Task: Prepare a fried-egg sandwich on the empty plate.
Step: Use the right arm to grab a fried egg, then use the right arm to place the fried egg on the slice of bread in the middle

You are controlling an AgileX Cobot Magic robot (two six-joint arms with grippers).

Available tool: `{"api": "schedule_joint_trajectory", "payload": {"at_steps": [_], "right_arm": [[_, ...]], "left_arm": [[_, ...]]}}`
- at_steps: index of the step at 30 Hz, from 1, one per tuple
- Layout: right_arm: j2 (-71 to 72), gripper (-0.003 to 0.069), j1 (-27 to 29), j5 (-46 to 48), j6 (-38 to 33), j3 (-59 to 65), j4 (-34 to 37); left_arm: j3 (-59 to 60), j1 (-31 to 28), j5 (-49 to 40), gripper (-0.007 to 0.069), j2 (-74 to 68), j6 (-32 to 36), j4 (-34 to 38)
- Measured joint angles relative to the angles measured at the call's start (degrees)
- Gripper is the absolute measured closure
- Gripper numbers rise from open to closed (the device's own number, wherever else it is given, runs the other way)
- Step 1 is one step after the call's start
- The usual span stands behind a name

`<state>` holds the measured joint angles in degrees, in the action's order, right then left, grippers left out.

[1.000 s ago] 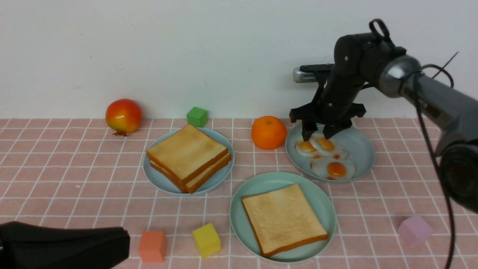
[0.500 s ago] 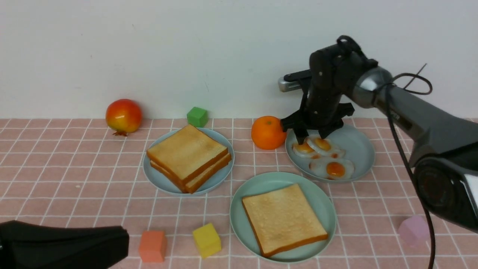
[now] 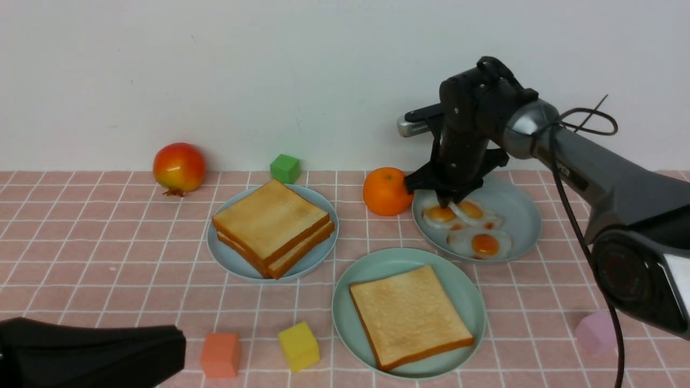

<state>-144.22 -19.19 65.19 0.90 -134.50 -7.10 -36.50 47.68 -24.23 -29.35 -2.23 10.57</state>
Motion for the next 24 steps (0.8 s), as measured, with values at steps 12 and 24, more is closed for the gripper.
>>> {"api": "schedule_joint_trajectory", "payload": {"at_steps": [12,24], "right_arm": [[9.7,0.0577,-0.1,5.5,-2.2,0.3,1.1],[38.1,0.0577,-15.1,5.3,3.2,32.0,0.9]], "left_arm": [[0.0,0.0,-0.8,0.0613,0.0,0.0,-0.6],[0.0,0.0,-7.0,0.0613,-0.2,-6.2,-5.2]]}}
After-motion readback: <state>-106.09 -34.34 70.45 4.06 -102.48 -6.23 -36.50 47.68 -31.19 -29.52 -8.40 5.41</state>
